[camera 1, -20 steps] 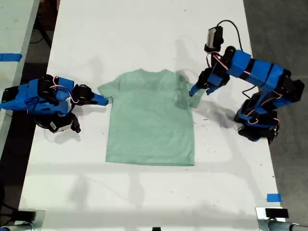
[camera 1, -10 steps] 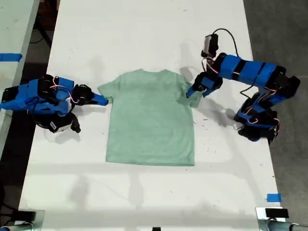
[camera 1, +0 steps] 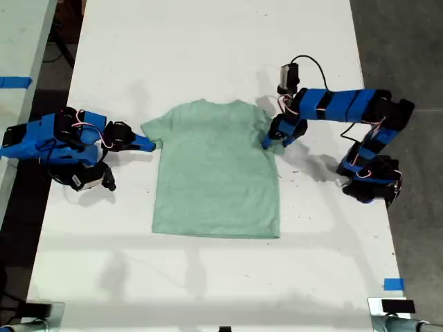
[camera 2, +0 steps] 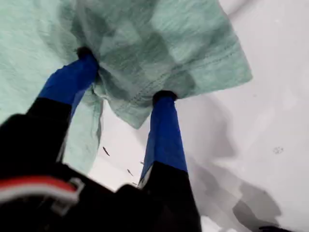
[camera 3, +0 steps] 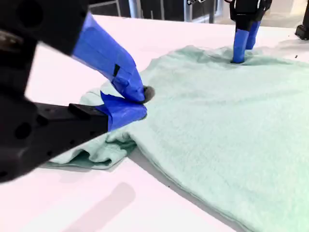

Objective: Fold t shirt

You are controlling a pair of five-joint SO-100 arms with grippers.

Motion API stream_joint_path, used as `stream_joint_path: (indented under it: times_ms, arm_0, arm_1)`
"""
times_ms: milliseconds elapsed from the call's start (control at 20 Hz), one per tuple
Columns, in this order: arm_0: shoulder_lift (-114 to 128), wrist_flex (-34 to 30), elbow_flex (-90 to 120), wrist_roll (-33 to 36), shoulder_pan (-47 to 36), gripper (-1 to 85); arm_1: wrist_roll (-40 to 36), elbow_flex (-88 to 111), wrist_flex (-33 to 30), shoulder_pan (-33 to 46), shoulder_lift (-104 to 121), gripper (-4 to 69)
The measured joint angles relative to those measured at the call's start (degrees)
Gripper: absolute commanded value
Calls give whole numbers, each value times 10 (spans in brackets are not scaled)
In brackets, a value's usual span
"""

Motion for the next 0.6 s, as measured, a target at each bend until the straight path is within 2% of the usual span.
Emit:
stream_joint_path:
  times_ms: [150, 250, 600]
  arm_0:
    - [0, 0, 0, 0, 0, -1]
    - [0, 0, 0, 0, 0, -1]
    - [0, 0, 0, 0, 0, -1]
  arm_1:
    - [1, -8, -4, -5, -7, 10]
    - [1, -24, 21, -6, -8, 10]
    - [-11, -280, 222, -28, -28, 10]
